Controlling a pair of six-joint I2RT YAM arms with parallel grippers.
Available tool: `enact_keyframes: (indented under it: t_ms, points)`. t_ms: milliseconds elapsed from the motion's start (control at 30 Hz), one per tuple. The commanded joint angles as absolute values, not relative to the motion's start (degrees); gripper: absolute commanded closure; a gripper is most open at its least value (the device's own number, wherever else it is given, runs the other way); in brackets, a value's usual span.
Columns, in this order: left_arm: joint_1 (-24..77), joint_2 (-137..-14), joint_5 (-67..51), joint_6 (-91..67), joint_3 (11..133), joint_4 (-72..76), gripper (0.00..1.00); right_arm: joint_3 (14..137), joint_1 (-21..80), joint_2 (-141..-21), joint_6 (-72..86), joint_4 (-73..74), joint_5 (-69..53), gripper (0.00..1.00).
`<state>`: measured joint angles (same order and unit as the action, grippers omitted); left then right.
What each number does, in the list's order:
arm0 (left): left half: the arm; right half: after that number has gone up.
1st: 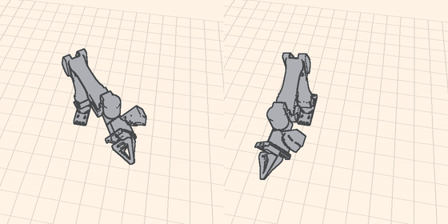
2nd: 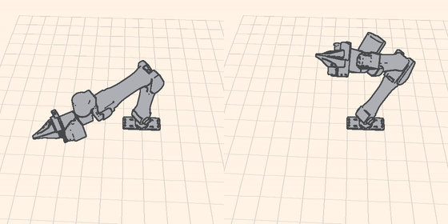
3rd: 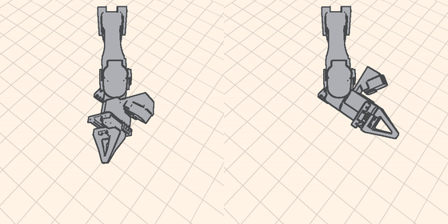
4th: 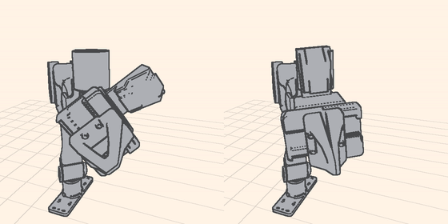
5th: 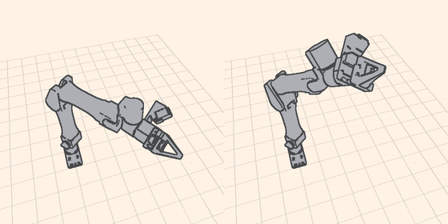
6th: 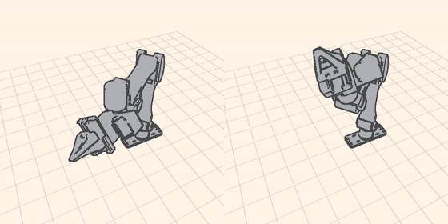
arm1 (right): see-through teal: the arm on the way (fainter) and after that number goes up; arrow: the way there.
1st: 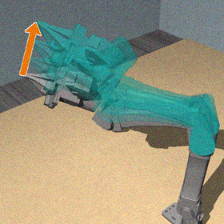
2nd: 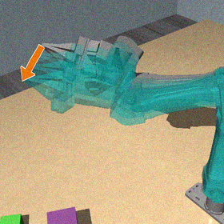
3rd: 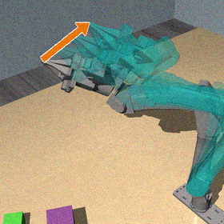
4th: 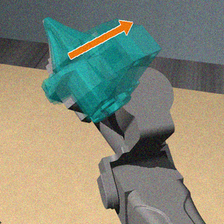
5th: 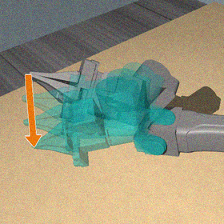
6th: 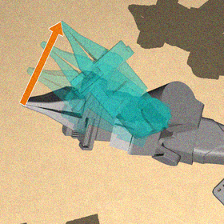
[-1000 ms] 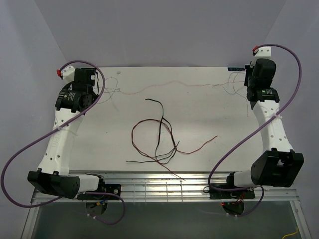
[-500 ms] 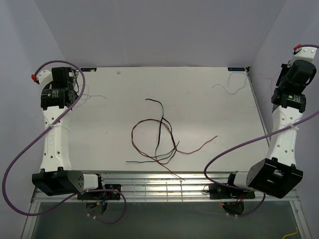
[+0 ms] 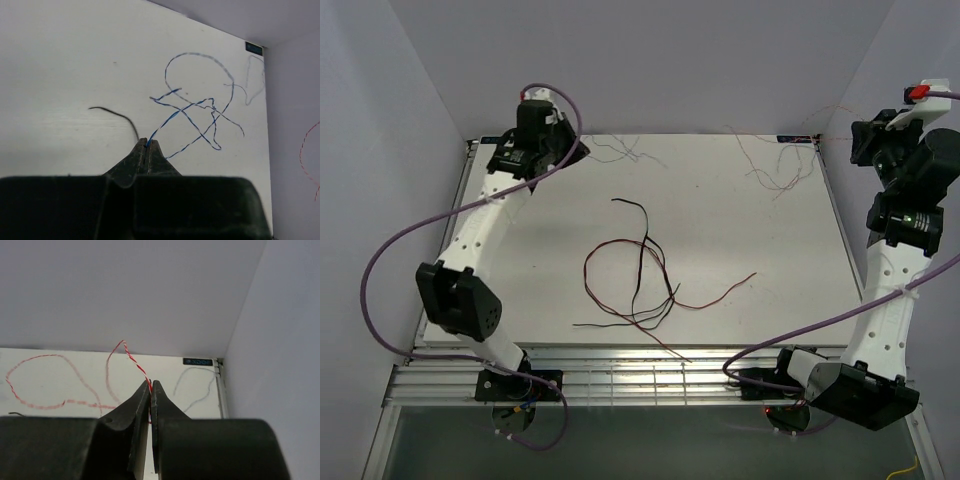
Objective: Untangle the cables
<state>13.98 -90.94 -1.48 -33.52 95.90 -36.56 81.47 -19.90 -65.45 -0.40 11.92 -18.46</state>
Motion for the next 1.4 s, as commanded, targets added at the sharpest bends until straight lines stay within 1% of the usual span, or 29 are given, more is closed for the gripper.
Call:
enact_keyframes:
  t_ms: [0, 33, 67, 133, 167, 200, 267, 300, 333, 367, 400, 433, 467, 500, 533, 567, 600, 633, 667, 700, 800, 900, 1000, 1067, 1133, 1167, 1200, 1233, 1367]
  points:
    - [19.5, -99.2, -12.5, -34.3, 99.6, -21.3, 1.0, 80.0, -19.8, -63.2, 7.6, 3.5, -31.5, 0.92]
    - [20.4, -102.0, -13.5, -34.7, 101.4, -19.9, 1.0, 79.9, -19.9, -63.0, 8.3, 2.6, -31.9, 0.92]
    - [21.3, -108.5, -14.8, -35.1, 106.7, -18.7, 1.0, 79.7, -19.8, -62.4, 8.6, 2.4, -31.9, 0.92]
    - [23.5, -115.2, -18.2, -37.4, 113.3, -17.5, 1.0, 79.0, -19.8, -61.8, 9.6, 1.9, -31.4, 0.92]
    - [24.2, -121.4, -19.2, -38.6, 116.2, -16.6, 1.0, 78.8, -19.9, -61.0, 10.0, 1.7, -30.9, 0.92]
    - [25.8, -124.3, -20.1, -39.9, 122.1, -15.9, 1.0, 78.0, -19.8, -60.5, 10.5, 1.4, -30.9, 0.92]
    - [27.7, -132.1, -21.6, -43.5, 126.4, -9.1, 1.0, 76.8, -19.8, -59.2, 12.4, -0.7, -32.0, 0.92]
    - [29.5, -134.5, -19.5, -45.5, 129.4, -7.2, 1.0, 76.6, -19.8, -59.0, 12.8, -1.1, -32.4, 0.92]
    - [30.1, -136.9, -18.6, -47.5, 130.7, -1.8, 1.0, 76.4, -19.8, -58.9, 13.3, -1.2, -32.8, 0.92]
    - [30.7, -139.5, -17.8, -53.6, 132.0, 0.5, 1.0, 76.5, -19.5, -58.8, 13.6, -1.1, -33.0, 0.92]
    - [31.3, -144.9, -18.3, -57.6, 134.6, 3.7, 1.0, 76.6, -19.2, -58.7, 13.7, -1.0, -32.7, 0.92]
    - [31.6, -147.5, -19.5, -61.0, 135.8, 10.0, 1.0, 77.0, -18.8, -58.9, 13.6, -0.7, -32.4, 0.92]
    - [32.0, -150.2, -19.6, -64.7, 137.7, 11.2, 1.0, 77.3, -18.4, -58.9, 13.4, -0.3, -32.0, 0.92]
    - [32.9, -155.3, -17.9, -68.9, 140.4, 11.3, 1.0, 77.3, -17.7, -58.9, 13.2, -0.1, -31.9, 0.92]
    - [33.6, -157.2, -17.2, -69.4, 145.1, 11.4, 0.91, 77.4, -17.4, -59.0, 13.0, -0.1, -31.8, 0.92]
    - [34.2, -158.3, -16.5, -69.8, 145.7, 11.5, 0.82, 77.3, -16.9, -59.1, 12.8, -0.2, -31.9, 0.92]
    - [35.5, -157.9, -15.0, -68.0, 145.2, 12.2, 0.67, 77.4, -16.6, -59.1, 12.7, -0.1, -31.9, 0.92]
    - [36.2, -157.2, -13.9, -66.5, 142.7, 12.8, 0.5, 77.5, -16.5, -59.3, 12.4, -0.1, -31.8, 0.92]
    - [36.9, -156.2, -12.8, -64.7, 141.3, 12.8, 0.16, 77.6, -16.3, -59.4, 12.0, -0.1, -31.7, 0.92]
    - [37.7, -155.1, -12.0, -63.2, 140.1, 12.8, 0.02, 77.6, -16.3, -59.4, 11.9, -0.1, -31.7, 0.92]
    - [37.5, -152.6, -12.1, -60.5, 138.7, 11.9, 0.02, 77.2, -16.2, -59.6, 11.7, -0.1, -31.5, 0.92]
    - [37.4, -150.0, -12.3, -56.9, 138.9, 7.5, 0.02, 76.9, -16.2, -59.7, 11.7, -0.1, -31.5, 0.92]
    - [37.0, -145.2, -13.2, -51.8, 136.7, 1.4, 0.02, 77.3, -16.2, -59.7, 11.8, -0.1, -31.6, 0.92]
    - [36.6, -141.7, -11.9, -47.0, 134.6, -6.2, 0.02, 77.7, -16.2, -60.0, 12.0, -0.1, -31.8, 0.92]
    - [35.2, -135.0, -10.5, -44.5, 128.3, -10.6, 0.02, 78.6, -16.2, -60.8, 12.4, 0.3, -32.3, 0.92]
    - [34.7, -132.5, -7.6, -43.6, 125.3, -11.8, 0.02, 78.7, -16.1, -61.2, 13.2, 1.4, -32.4, 0.92]
    - [33.7, -127.4, -6.7, -42.2, 122.4, -12.6, 0.02, 79.0, -16.1, -61.5, 13.4, 1.4, -32.6, 0.92]
    - [33.1, -125.1, -6.2, -41.1, 116.6, -13.6, 0.02, 79.5, -16.0, -62.3, 13.4, 1.3, -32.8, 0.92]
    - [30.4, -116.1, -2.1, -38.8, 107.8, -19.2, 0.02, 83.3, -13.5, -66.6, 14.0, 2.8, -34.5, 0.92]
